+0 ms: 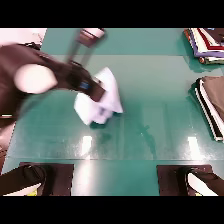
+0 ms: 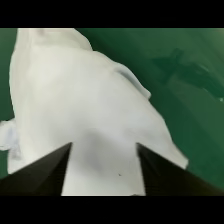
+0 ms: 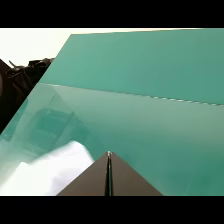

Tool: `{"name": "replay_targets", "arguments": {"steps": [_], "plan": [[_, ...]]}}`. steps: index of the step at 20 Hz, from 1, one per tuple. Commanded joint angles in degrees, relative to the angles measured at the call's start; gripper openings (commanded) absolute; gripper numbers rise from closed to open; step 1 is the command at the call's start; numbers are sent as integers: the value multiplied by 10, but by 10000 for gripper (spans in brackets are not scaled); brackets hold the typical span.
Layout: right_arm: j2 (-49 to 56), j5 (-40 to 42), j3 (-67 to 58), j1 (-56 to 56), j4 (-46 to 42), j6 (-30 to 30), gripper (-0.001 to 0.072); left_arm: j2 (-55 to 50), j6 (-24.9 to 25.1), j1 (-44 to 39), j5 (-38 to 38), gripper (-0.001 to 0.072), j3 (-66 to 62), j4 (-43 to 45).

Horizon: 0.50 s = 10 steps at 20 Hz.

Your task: Fold the shirts.

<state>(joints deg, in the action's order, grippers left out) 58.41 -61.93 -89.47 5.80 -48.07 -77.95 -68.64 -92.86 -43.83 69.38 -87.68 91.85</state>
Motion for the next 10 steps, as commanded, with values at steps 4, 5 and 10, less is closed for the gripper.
{"name": "replay_targets", "arguments": {"steps": [4,5,10], "plan": [[0,-1,-2,0,0,0,20,-51,19,27,-56,559,-7,-13],[0,-2,-2,0,0,0,21,-53,18,72,-42,559,-3,-15],[0,-6,-2,0,0,0,20,-54,32,274,-109,552,143,-187]]}}
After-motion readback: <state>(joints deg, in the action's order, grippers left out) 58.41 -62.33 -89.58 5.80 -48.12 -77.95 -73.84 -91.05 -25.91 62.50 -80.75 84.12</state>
